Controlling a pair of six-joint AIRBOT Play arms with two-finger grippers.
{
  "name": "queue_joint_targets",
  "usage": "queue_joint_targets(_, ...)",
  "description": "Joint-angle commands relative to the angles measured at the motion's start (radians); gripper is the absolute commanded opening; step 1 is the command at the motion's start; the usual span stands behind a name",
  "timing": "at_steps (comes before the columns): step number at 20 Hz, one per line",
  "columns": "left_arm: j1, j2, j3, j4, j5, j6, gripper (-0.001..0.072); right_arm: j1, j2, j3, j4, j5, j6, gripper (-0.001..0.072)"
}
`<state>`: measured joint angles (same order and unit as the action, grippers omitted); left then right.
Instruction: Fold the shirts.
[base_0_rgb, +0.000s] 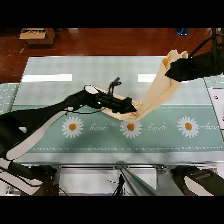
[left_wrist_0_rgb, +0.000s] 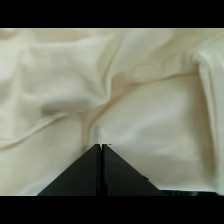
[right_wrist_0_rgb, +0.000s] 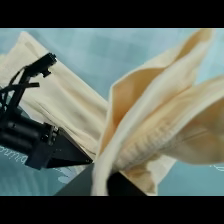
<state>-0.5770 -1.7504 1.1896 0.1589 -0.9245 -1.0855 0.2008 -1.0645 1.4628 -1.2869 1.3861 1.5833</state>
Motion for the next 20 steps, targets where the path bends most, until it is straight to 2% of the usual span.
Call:
queue_joint_targets(1, 0.163, 0.071, 0.000, -0.016, -0.036, 0.046, 0.0019, 0.018, 0.002, 0.000, 0.051, -0.038, 0.006, 0.0029)
queue_joint_targets(5, 0.495, 0.290, 0.000, 0.018, -0.076, 0.053, 0.0018, 0.188, -0.068, 0.000, 0.000, -0.208, 0.026, 0.0030)
queue_joint_targets(11, 1.017, 0.589, 0.000, 0.025, -0.262, 0.041, 0.0019, 0.407, -0.393, 0.000, 0.006, -0.557, 0.065, 0.0029)
queue_joint_targets(14, 1.147, 0.682, 0.000, 0.026, -0.401, 0.034, 0.0019, 0.470, -0.565, 0.000, 0.024, -0.736, 0.094, 0.0030)
queue_joint_targets(16, 1.150, 0.735, -0.002, 0.030, -0.420, 0.033, 0.0019, 0.491, -0.658, 0.000, 0.101, -0.845, 0.103, 0.0031)
queue_joint_targets(17, 1.133, 0.756, -0.002, 0.032, -0.420, 0.033, 0.0019, 0.497, -0.692, 0.000, 0.167, -0.898, 0.103, 0.0086)
queue_joint_targets(19, 1.090, 0.779, -0.002, 0.061, -0.420, 0.034, 0.0019, 0.496, -0.720, 0.000, 0.313, -0.959, 0.101, 0.0479)
queue_joint_targets(20, 1.061, 0.779, -0.002, 0.096, -0.420, 0.033, 0.0019, 0.488, -0.715, 0.000, 0.322, -0.955, 0.098, 0.0535)
